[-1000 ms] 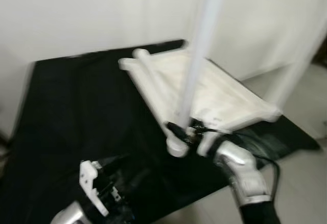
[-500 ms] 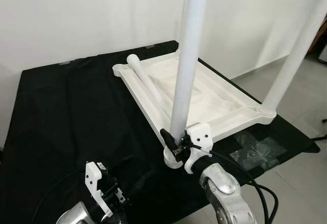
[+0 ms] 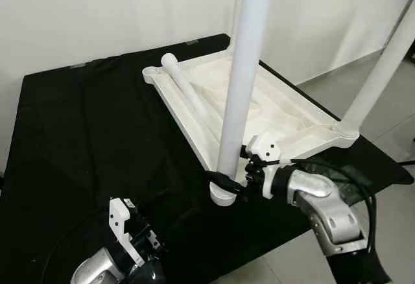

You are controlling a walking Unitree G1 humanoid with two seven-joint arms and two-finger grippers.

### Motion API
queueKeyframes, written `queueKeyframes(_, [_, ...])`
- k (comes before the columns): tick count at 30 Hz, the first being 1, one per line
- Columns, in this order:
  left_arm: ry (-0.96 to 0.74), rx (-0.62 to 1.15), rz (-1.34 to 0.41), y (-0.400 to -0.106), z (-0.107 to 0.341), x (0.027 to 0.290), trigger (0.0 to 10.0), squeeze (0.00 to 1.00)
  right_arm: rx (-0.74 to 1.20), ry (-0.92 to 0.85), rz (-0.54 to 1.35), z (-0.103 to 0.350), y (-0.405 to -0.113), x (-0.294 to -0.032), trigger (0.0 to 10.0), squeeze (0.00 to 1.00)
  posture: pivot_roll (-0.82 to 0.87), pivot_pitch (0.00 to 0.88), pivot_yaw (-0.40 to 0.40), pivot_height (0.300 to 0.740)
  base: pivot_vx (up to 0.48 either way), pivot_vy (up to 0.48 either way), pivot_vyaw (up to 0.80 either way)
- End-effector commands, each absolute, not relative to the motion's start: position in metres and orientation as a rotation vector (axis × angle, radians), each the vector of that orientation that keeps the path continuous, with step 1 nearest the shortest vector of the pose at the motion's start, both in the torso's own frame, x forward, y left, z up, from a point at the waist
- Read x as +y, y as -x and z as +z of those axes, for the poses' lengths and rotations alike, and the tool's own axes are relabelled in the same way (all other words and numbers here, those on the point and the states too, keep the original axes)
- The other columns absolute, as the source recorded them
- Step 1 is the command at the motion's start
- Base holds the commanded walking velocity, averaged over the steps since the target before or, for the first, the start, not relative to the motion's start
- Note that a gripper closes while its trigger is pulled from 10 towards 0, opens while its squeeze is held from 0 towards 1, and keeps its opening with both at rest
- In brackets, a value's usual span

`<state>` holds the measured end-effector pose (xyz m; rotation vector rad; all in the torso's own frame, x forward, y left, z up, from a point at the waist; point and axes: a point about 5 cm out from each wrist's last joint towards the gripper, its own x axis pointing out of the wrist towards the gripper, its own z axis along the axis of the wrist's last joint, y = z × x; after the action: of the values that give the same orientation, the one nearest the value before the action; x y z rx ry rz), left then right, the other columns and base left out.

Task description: Building children table

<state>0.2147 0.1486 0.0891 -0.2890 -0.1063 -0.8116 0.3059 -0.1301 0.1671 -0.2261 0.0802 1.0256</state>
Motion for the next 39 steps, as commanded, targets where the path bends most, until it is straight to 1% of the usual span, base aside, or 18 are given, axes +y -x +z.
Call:
queueKeyframes(1, [0.29, -0.09, -0.801, -0.213, 0.085, 0.15, 10.0, 0.0, 0.079, 0.244, 1.048, 0.169, -0.311, -0.135, 10.0, 0.0, -0.01, 0.099, -0.001, 0.74, 0.0, 0.0, 0.0])
queueKeyframes(2, [0.288, -0.091, -0.798, -0.213, 0.085, 0.15, 10.0, 0.0, 0.082, 0.258, 1.057, 0.174, -0.321, -0.14, 10.0, 0.0, 0.0, 0.097, -0.001, 0.74, 0.0, 0.0, 0.0])
queueKeyframes(4, [0.288, -0.091, -0.798, -0.213, 0.085, 0.15, 10.0, 0.0, 0.082, 0.258, 1.057, 0.174, -0.321, -0.14, 10.0, 0.0, 0.0, 0.097, -0.001, 0.74, 0.0, 0.0, 0.0])
queueKeyframes(5, [0.286, -0.093, -0.796, -0.213, 0.085, 0.15, 10.0, 0.0, 0.079, 0.276, 1.081, 0.182, -0.331, -0.142, 9.6, 0.0, 0.0, 0.096, 0.0, 0.74, 0.0, 0.0, 0.0])
queueKeyframes(6, [0.286, -0.093, -0.796, -0.213, 0.085, 0.15, 10.0, 0.0, 0.079, 0.276, 1.081, 0.182, -0.331, -0.142, 9.6, 0.0, 0.0, 0.096, 0.0, 0.74, 0.0, 0.0, 0.0])
queueKeyframes(7, [0.284, -0.093, -0.794, -0.213, 0.085, 0.15, 10.0, 0.0, 0.073, 0.282, 1.11, 0.188, -0.338, -0.142, 0.2, 0.0, 0.0, 0.096, 0.001, 0.74, 0.0, 0.0, 0.0])
queueKeyframes(8, [0.282, -0.093, -0.794, -0.213, 0.085, 0.151, 10.0, 0.0, 0.071, 0.282, 1.14, 0.193, -0.342, -0.142, 0.0, 0.0, 0.0, 0.096, 0.001, 0.74, 0.0, 0.0, 0.0])
queueKeyframes(16, [0.279, -0.092, -0.793, -0.212, 0.086, 0.151, 10.0, 0.0, 0.092, 0.28, 1.207, 0.193, -0.346, -0.147, 0.0, 0.0, 0.0, 0.103, 0.002, 0.74, 0.0, 0.0, 0.0])
queueKeyframes(23, [0.287, -0.09, -0.794, -0.211, 0.086, 0.151, 10.0, 0.0, 0.113, 0.24, 1.21, 0.176, -0.334, -0.155, 0.0, 0.0, -0.03, 0.112, 0.006, 0.74, 0.0, 0.0, 0.0])
queueKeyframes(24, [0.289, -0.087, -0.797, -0.211, 0.086, 0.151, 10.0, 0.0, 0.119, 0.224, 1.143, 0.162, -0.327, -0.154, 0.0, 0.0, -0.03, 0.115, 0.01, 0.74, 0.0, 0.0, 0.0])
queueKeyframes(25, [0.289, -0.087, -0.797, -0.211, 0.086, 0.151, 10.0, 0.0, 0.119, 0.224, 1.143, 0.162, -0.327, -0.154, 0.0, 0.0, -0.03, 0.115, 0.01, 0.74, 0.0, 0.0, 0.0])
queueKeyframes(26, [0.29, -0.085, -0.8, -0.211, 0.086, 0.151, 10.0, 0.0, 0.127, 0.172, 1.016, 0.147, -0.321, -0.148, 0.0, 0.0, -0.03, 0.118, 0.004, 0.74, 0.0, 0.0, 0.0])
queueKeyframes(27, [0.29, -0.085, -0.8, -0.211, 0.086, 0.151, 10.0, 0.0, 0.127, 0.172, 1.016, 0.147, -0.321, -0.148, 0.0, 0.0, -0.03, 0.118, 0.004, 0.74, 0.0, 0.0, 0.0])
queueKeyframes(28, [0.29, -0.083, -0.801, -0.21, 0.086, 0.152, 10.0, 0.0, 0.119, 0.08, 0.699, 0.129, -0.316, -0.138, 0.0, 0.0, -0.04, 0.123, 0.007, 0.74, 0.0, 0.0, 0.0])
queueKeyframes(30, [0.285, -0.08, -0.802, -0.212, 0.086, 0.154, 10.0, 0.0, 0.23, 0.021, 0.448, 0.083, -0.273, -0.106, 0.0, 0.0, -0.05, 0.129, 0.022, 0.74, 0.0, 0.0, 0.0])
queueKeyframes(33, [0.282, -0.079, -0.803, -0.213, 0.086, 0.154, 10.0, 0.0, 0.265, -0.005, 0.419, 0.073, -0.26, -0.096, 0.0, 0.0, -0.05, 0.129, 0.022, 0.74, 0.0, 0.0, 0.0])
queueKeyframes(34, [0.278, -0.077, -0.805, -0.213, 0.086, 0.154, 10.0, 0.0, 0.25, 0.0, 0.474, 0.074, -0.256, -0.087, 0.0, 0.0, -0.06, 0.13, 0.033, 0.74, 0.0, 0.0, 0.0])
queueKeyframes(39, [0.281, -0.065, -0.823, -0.217, 0.085, 0.153, 10.0, 0.0, 0.173, 0.044, 0.537, 0.088, -0.269, -0.083, 0.0, 0.0, -0.07, 0.116, 0.026, 0.74, 0.0, 0.0, 0.0])
